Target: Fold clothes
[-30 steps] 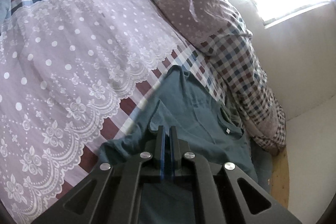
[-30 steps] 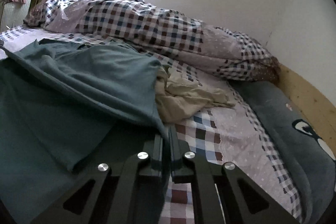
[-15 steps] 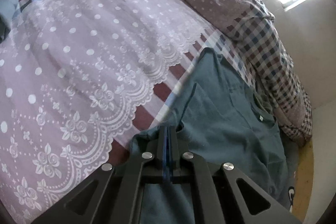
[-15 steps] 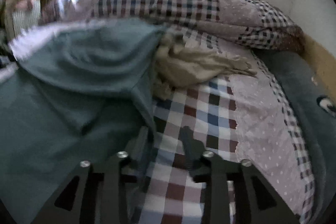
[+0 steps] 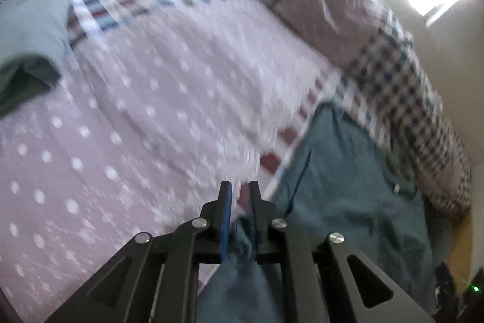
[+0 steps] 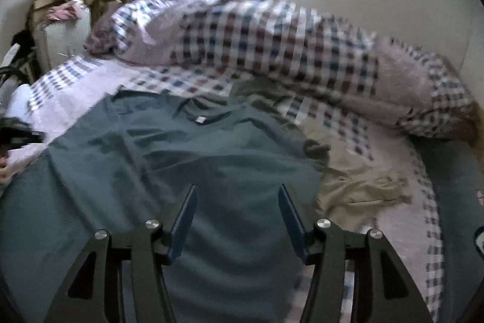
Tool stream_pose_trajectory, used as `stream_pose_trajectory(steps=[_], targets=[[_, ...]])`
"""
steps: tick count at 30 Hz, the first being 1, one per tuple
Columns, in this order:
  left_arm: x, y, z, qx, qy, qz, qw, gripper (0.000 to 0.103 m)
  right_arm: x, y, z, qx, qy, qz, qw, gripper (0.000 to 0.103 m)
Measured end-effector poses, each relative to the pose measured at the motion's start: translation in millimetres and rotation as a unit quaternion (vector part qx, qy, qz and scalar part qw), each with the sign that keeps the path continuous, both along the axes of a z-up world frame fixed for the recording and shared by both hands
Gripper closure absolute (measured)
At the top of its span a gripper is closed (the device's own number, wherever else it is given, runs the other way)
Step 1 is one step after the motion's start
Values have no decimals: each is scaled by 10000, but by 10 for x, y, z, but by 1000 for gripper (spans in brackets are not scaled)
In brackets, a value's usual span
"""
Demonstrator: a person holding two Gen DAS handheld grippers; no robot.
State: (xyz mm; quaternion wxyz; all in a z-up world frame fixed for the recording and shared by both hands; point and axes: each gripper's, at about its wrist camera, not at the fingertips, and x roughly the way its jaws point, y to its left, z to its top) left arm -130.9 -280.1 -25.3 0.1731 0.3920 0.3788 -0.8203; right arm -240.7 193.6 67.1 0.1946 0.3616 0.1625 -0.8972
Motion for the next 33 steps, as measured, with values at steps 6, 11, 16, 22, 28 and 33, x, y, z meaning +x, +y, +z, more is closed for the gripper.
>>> stream_pose_trajectory(steps=[6, 11, 16, 22, 28, 33], targets=[[-365, 240, 101, -35, 510, -1136, 9922, 69, -560, -203, -326, 132, -314, -151, 9993, 45], [-740, 383, 88, -291, 421, -1676, 9845, 58, -682, -336, -440, 407, -371, -62, 9985, 48], [-941, 257, 79, -322, 317, -1574, 9865, 58, -704, -356, -477, 387, -394, -34, 9985, 55], [-1084, 391, -32, -600, 8, -1960, 9788, 58, -687, -358, -487, 398, -367, 4, 9985, 59], [-1121, 445, -111, -587, -43, -2096, 9760, 72, -678, -351, -484, 362, -358, -24, 9987, 59], [-1172, 457, -207, -743, -257, -2072, 9751, 77, -679, -350, -490, 353, -345, -33, 9988, 59]])
